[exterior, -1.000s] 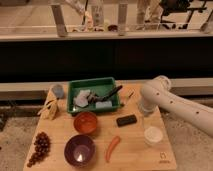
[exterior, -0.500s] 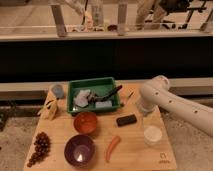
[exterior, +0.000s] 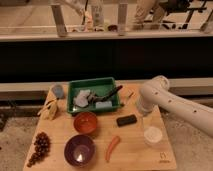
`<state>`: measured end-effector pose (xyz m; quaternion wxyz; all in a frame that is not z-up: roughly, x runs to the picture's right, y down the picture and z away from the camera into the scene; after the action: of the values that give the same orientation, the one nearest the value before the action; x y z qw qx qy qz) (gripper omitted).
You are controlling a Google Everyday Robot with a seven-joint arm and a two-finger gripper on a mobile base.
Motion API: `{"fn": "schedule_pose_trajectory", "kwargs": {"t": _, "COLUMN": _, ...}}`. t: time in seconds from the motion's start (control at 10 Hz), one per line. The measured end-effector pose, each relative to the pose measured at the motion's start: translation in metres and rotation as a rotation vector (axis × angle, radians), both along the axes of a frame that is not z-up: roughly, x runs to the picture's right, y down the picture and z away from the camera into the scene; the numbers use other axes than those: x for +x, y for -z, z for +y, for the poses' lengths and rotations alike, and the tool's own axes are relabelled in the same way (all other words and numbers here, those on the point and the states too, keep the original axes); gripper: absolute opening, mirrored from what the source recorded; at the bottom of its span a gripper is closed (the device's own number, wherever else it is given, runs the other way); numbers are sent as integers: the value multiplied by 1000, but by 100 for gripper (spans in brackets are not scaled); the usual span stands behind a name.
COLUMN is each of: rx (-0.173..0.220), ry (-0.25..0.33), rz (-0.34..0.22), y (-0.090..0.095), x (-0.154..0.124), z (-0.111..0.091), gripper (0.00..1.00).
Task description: Place eraser in plastic cup
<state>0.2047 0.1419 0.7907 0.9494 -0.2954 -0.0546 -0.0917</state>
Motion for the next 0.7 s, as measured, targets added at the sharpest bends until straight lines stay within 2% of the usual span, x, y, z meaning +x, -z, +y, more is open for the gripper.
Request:
{"fn": "schedule_pose_trajectory", "kwargs": {"t": 0.4, "rx": 0, "ry": 3, "rz": -3, "y": 0, "x": -2, "z": -1, "gripper": 79}}
{"fn": "schedule_pose_trajectory", "kwargs": {"t": 0.5, "rx": 2, "ry": 0, "rz": 1, "y": 0, "x": -3, "z": -2, "gripper": 73}}
{"fn": "schedule_pose_trajectory", "kwargs": {"t": 0.7, "rx": 14, "ry": -50, "rz": 37, "y": -3, "x": -20, "z": -6, "gripper": 59}}
